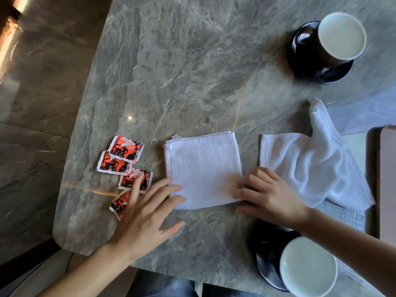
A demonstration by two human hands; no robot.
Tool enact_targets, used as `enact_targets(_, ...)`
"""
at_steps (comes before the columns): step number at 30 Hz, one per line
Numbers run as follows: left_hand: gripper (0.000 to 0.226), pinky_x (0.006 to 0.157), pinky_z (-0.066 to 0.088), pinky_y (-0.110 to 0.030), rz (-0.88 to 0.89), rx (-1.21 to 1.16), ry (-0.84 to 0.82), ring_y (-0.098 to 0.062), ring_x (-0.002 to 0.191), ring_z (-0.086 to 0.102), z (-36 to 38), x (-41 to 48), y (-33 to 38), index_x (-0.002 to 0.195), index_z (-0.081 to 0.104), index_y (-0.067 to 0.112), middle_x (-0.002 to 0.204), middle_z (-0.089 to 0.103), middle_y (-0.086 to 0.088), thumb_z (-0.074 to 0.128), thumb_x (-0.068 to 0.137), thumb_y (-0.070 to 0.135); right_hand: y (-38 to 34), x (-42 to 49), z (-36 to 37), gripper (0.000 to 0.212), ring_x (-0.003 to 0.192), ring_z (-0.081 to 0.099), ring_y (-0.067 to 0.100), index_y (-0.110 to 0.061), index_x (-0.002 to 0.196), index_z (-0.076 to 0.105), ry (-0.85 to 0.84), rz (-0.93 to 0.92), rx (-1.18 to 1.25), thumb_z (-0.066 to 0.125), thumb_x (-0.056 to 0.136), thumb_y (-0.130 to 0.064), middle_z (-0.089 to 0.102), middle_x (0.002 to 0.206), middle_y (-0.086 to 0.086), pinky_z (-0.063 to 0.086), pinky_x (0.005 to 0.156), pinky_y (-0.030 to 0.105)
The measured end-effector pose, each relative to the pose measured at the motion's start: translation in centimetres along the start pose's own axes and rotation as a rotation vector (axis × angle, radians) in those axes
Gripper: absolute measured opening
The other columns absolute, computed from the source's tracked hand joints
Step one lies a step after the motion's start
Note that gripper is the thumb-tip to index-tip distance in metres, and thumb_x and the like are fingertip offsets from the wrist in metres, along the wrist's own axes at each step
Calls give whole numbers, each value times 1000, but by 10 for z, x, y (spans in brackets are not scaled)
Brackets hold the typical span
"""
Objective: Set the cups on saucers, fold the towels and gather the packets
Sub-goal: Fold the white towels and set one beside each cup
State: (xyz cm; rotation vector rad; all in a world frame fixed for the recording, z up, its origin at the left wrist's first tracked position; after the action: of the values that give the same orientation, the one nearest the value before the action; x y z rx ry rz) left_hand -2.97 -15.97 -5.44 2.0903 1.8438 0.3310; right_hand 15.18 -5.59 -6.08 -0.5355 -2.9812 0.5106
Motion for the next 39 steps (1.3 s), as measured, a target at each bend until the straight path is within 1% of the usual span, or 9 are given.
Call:
enact_targets(6, 42, 111, 22, -49, -15, 6, -33, -13, 111, 50, 12, 11, -5, 103, 63, 23, 107, 61, 4, 70, 68, 46, 6, 11, -3, 8, 81, 53, 21, -19, 86, 66, -2, -7, 13, 69, 79, -23, 63, 89, 1, 48, 66, 34)
enact_targets(14, 37, 108, 27, -43, -141, -52, 13, -19, 108, 51, 4, 23, -16, 98, 61, 23, 107, 57, 1, 70, 66, 39, 7, 17, -24, 9, 118, 58, 20, -12, 92, 56, 65, 55, 264, 60, 84, -14, 67, 104, 4, 50, 92, 32)
enact_targets(17, 43, 107, 27, -44, -177, -54, 9, -17, 111, 49, 0, 28, -11, 98, 62, 23, 110, 58, 1, 71, 63, 46, 15, 22, -29, 9, 110, 61, 14, -12, 96, 52, 107, 141, 301, 52, 89, -17, 67, 100, 5, 50, 87, 26)
enact_targets(19, 48, 108, 25, -44, -206, -37, -36, -16, 113, 47, 4, 31, -9, 101, 61, 25, 112, 57, 3, 69, 61, 50, 22, 26, -30, 13, 91, 58, 0, -15, 102, 49, 112, 232, 327, 47, 91, -22, 68, 103, 4, 43, 77, 13)
enact_targets(21, 50, 108, 25, -45, -240, -15, -71, -15, 113, 46, 8, 32, -7, 103, 61, 27, 112, 56, 5, 68, 60, 52, 29, 29, -30, 18, 75, 47, -12, -21, 107, 46, 131, 331, 355, 42, 92, -30, 67, 103, -5, 35, 66, 11)
enact_targets(25, 21, 93, 31, -36, -273, -44, 17, -14, 102, 53, -3, 39, -5, 90, 63, 27, 100, 63, 12, 60, 74, 39, 45, 32, -30, 22, 85, 49, -12, -30, 112, 42, 251, 511, 485, 39, 92, -38, 54, 97, -29, 36, 69, 12)
enact_targets(30, 28, 55, 39, -35, -344, -401, 2, -19, 63, 54, -4, 47, -1, 67, 50, 15, 63, 56, 2, 50, 82, 39, 62, 40, -35, 19, 85, 55, -9, -26, 113, 46, 437, 627, 609, 46, 95, -20, 55, 86, -27, 41, 74, 10)
enact_targets(35, 39, 54, 40, -32, -542, -784, -20, -16, 57, 54, 20, 41, 4, 76, 59, 12, 63, 63, -3, 49, 77, 49, 71, 52, -28, 14, 82, 53, -5, -25, 109, 49, 423, 649, 604, 45, 97, -20, 56, 86, -23, 40, 71, 15)
enact_targets(39, 55, 63, 35, -31, -678, -1056, -66, -12, 66, 46, 45, 36, 5, 81, 61, 1, 67, 59, -9, 53, 72, 55, 78, 59, -23, 13, 81, 51, -2, -19, 105, 56, 361, 650, 520, 47, 95, -19, 60, 95, -13, 43, 73, 23)
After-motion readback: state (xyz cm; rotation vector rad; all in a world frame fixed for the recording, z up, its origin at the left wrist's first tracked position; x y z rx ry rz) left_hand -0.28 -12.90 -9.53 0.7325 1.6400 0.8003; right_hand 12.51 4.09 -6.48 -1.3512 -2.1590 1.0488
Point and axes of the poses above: each hand's wrist, its own x-axis towards the middle knuckle, its own z-axis out of the palm, y = z × x, the point moved 8 cm from there along x, towards the middle knuckle
